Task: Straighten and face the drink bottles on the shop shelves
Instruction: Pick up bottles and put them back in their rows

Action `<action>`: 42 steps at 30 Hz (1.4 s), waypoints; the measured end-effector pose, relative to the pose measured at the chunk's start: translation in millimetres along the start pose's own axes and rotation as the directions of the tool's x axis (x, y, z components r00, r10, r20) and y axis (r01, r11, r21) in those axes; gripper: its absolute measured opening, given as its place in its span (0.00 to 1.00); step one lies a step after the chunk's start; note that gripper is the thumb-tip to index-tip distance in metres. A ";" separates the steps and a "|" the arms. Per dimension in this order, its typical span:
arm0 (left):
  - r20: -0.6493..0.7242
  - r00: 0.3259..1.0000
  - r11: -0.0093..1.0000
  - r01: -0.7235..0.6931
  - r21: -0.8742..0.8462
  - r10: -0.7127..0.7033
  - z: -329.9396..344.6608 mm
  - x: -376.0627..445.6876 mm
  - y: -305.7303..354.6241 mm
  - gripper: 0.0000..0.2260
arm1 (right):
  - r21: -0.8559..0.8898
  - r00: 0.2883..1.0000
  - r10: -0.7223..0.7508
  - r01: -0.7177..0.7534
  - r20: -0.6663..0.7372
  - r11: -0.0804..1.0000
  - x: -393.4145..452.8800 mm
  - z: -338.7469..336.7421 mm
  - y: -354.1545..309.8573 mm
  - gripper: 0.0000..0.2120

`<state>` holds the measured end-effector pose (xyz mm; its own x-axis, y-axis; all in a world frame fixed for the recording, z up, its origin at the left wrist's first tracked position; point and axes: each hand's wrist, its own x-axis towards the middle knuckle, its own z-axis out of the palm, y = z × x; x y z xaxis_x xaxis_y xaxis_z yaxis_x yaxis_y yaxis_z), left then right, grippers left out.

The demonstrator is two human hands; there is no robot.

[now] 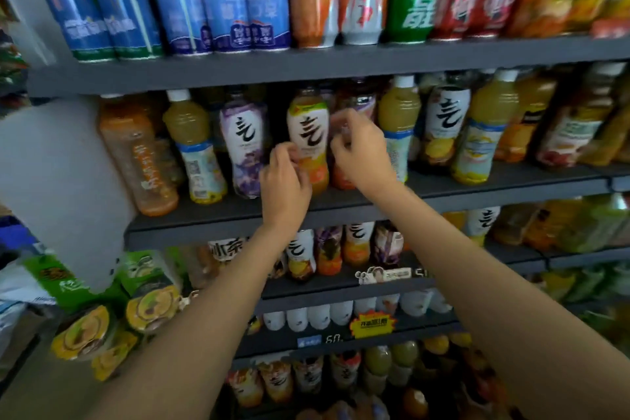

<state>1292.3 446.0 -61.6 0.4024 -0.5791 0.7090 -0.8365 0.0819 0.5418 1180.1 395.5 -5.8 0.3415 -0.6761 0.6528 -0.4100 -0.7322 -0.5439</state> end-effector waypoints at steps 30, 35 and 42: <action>0.347 0.888 0.944 -0.227 -0.242 0.302 496.0 -25.5 542.9 0.20 | -0.450 0.815 0.576 -0.496 0.052 0.743 -36.9 -572.9 518.1 0.24; 0.451 0.832 0.942 -0.235 -0.240 0.323 576.2 -19.3 598.6 0.20 | -0.537 0.766 0.642 -0.526 0.039 0.660 -17.0 -639.4 597.7 0.27; 0.689 0.712 0.991 -0.114 -0.073 0.133 678.8 -14.2 656.4 0.24 | -0.335 0.681 0.731 -0.698 -0.039 0.633 27.1 -697.8 704.0 0.33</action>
<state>485.0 -42.6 -22.6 -0.0806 -0.9607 0.2658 -0.8478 0.2063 0.4886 310.6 -81.2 -3.1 -0.0997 -0.9927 0.0676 -0.7814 0.0361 -0.6230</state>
